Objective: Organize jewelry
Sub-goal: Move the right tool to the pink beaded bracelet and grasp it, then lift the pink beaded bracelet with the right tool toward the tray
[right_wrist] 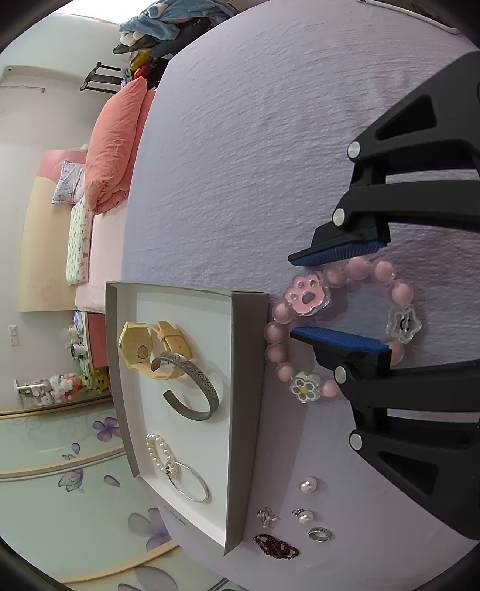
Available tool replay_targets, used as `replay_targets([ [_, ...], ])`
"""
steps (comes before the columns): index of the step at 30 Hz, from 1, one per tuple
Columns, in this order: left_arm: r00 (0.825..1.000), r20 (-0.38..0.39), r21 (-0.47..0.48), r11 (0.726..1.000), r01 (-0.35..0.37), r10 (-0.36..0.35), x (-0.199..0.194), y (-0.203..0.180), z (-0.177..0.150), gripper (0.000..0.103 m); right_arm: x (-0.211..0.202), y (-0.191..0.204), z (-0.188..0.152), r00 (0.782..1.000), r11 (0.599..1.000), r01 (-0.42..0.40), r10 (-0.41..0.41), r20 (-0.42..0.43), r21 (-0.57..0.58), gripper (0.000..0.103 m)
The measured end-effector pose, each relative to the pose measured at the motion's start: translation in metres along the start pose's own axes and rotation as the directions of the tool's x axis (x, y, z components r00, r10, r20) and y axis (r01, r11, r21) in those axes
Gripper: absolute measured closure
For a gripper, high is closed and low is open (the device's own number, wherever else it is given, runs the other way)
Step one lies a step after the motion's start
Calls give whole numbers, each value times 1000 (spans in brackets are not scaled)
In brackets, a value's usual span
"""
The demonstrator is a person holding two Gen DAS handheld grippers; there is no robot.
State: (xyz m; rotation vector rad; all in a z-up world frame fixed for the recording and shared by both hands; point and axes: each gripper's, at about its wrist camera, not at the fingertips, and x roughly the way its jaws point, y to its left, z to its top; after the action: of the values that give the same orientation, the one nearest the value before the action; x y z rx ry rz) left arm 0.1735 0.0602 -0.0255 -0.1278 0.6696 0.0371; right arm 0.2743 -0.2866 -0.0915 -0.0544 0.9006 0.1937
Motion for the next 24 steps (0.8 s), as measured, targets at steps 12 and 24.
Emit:
replay_targets([
  [12,1000,-23,29,1000,11,-10,4,-6,-7,14,-11,-3,-8,999,997,-39,40,-6,67,79],
  [24,998,-70,98,995,9,-2,23,-24,-15,11,-66,0,3,977,973,-186,167,135,137,79],
])
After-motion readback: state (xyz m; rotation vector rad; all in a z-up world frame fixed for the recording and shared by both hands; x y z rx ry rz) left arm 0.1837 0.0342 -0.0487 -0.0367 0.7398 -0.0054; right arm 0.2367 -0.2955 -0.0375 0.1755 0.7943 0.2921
